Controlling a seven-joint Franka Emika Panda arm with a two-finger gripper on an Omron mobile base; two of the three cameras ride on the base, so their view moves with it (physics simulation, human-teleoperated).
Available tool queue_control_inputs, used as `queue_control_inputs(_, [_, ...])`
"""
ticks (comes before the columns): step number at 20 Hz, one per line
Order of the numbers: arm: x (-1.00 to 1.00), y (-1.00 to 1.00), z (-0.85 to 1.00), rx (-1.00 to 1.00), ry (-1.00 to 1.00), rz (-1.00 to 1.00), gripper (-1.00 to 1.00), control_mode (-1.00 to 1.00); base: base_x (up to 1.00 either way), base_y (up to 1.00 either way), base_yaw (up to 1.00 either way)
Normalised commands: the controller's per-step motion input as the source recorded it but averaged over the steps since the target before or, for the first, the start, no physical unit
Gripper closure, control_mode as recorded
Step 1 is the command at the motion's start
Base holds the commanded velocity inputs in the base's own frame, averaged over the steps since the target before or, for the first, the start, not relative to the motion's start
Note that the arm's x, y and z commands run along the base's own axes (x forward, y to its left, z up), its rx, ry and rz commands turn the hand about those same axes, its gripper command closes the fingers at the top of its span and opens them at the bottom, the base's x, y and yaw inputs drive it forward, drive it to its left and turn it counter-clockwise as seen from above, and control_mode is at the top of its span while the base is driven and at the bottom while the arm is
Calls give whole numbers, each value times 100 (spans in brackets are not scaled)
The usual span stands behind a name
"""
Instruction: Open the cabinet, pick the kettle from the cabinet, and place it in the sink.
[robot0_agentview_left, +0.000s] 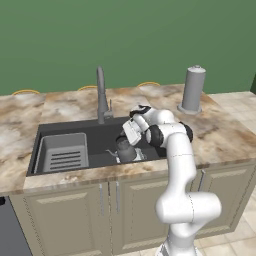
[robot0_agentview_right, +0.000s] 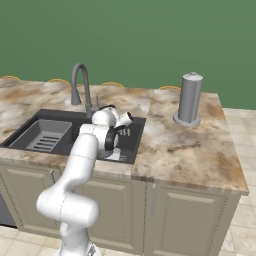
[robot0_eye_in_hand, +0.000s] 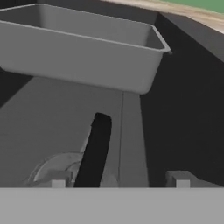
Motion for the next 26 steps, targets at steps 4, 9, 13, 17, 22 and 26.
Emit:
queue_control_inputs(4, [0, -38, -23, 0, 9, 0, -100, -100, 0, 0, 0])
queue_control_inputs(9, [0, -40, -23, 0, 11, 0, -100, -100, 0, 0, 0])
queue_control_inputs(13, [0, -40, -22, 0, 11, 0, -100, -100, 0, 0, 0])
queue_control_inputs(17, [0, -33, -18, 0, 11, 0, -100, -100, 0, 0, 0])
queue_control_inputs(22, [-4, -32, -11, 0, 11, 0, -100, -100, 0, 0, 0])
queue_control_inputs(26, [-9, -27, -7, 0, 12, 0, -100, -100, 0, 0, 0])
